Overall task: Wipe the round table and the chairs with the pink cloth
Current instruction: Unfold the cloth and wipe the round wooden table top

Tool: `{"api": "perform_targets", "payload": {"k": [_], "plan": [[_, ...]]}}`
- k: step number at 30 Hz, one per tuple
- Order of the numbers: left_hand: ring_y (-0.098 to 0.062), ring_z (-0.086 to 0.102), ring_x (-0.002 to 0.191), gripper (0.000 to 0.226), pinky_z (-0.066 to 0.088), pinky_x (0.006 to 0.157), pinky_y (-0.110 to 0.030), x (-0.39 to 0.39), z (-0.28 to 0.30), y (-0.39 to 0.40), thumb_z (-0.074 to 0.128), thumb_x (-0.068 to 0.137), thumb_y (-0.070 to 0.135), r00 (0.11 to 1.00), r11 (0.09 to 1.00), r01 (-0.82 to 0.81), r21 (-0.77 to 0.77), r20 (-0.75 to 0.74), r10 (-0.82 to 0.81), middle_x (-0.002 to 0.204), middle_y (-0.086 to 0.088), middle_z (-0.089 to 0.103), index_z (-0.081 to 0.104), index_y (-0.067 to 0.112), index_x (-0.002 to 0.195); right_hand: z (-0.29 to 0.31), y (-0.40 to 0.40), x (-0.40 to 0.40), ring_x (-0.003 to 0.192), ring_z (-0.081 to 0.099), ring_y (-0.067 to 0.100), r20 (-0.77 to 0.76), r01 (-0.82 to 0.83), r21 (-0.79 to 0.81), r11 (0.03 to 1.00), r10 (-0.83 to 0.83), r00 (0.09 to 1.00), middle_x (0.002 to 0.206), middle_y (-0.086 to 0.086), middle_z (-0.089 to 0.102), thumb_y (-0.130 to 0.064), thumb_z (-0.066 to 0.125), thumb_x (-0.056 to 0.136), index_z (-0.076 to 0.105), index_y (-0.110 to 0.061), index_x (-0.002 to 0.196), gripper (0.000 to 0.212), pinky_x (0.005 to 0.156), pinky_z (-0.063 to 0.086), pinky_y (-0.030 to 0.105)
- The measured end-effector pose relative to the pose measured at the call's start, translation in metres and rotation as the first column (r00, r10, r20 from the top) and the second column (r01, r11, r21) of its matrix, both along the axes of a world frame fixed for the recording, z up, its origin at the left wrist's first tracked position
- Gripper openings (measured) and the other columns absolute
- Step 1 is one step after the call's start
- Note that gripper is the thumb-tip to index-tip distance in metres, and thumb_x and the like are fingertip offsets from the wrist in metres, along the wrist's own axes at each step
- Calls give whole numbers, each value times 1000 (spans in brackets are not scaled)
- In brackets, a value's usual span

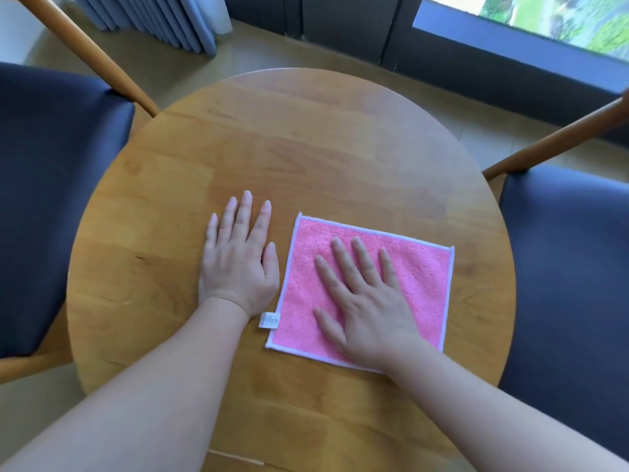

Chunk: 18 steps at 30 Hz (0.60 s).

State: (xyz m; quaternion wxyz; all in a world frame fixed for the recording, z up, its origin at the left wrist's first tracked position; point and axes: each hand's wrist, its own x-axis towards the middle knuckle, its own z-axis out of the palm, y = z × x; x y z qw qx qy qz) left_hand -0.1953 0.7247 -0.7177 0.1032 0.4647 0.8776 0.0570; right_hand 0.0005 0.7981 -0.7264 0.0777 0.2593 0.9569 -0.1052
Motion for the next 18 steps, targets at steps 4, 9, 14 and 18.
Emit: {"api": "perform_targets", "payload": {"k": [4,9,14,18], "plan": [[-24,15,146,64,6,119,-42,-1,-1,-2,27,87,37,1000,1000,3,16,-4,-2,158,-7,18,30,20,148,2,51,-11,147,4,28,33,83,28,996,-84,996,160,3,11,-62,24,90,16,-28,152,71,117,3,54],[-21,10,147,62,4,119,-41,-1,-2,-2,31,89,35,1000,1000,3,2,-8,-3,159,-5,14,27,22,150,1,142,-61,148,-4,26,46,170,81,982,-174,984,161,1,-1,-66,11,89,4,-32,152,73,118,-3,51],[-20,9,147,62,3,119,-40,0,-2,-2,30,89,35,1000,1000,0,-1,-12,0,159,-4,13,26,23,150,-2,192,-108,148,-5,28,26,232,88,969,-235,972,161,1,-3,-68,10,87,2,-32,152,75,117,-3,52],[-20,9,147,62,3,119,-40,0,-2,-2,30,90,35,1000,1000,7,4,-17,-7,159,-4,13,25,23,150,-1,211,-116,148,-4,28,22,255,84,963,-257,966,162,2,-3,-68,11,88,3,-32,153,74,117,-3,52]]}}
